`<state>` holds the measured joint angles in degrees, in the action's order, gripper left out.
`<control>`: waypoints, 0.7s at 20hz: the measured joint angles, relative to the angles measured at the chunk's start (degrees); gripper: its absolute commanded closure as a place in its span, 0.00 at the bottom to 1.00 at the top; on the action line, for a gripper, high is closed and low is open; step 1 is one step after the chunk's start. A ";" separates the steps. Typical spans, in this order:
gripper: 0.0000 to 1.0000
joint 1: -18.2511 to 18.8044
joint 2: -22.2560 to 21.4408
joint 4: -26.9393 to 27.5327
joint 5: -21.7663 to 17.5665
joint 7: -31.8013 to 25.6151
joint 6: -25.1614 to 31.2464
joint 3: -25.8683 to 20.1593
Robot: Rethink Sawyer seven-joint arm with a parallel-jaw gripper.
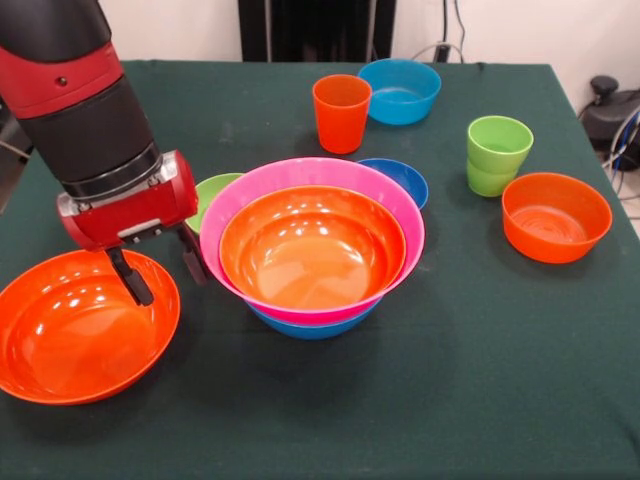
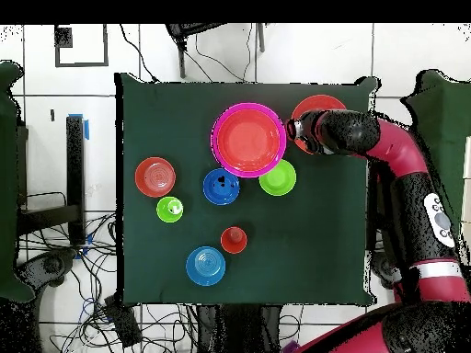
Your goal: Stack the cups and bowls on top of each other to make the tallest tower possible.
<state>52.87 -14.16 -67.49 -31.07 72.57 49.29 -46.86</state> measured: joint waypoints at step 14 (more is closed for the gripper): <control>0.00 0.02 4.08 1.25 -0.75 0.00 -0.52 0.34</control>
<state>52.90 -10.09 -66.24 -31.82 72.57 48.77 -46.52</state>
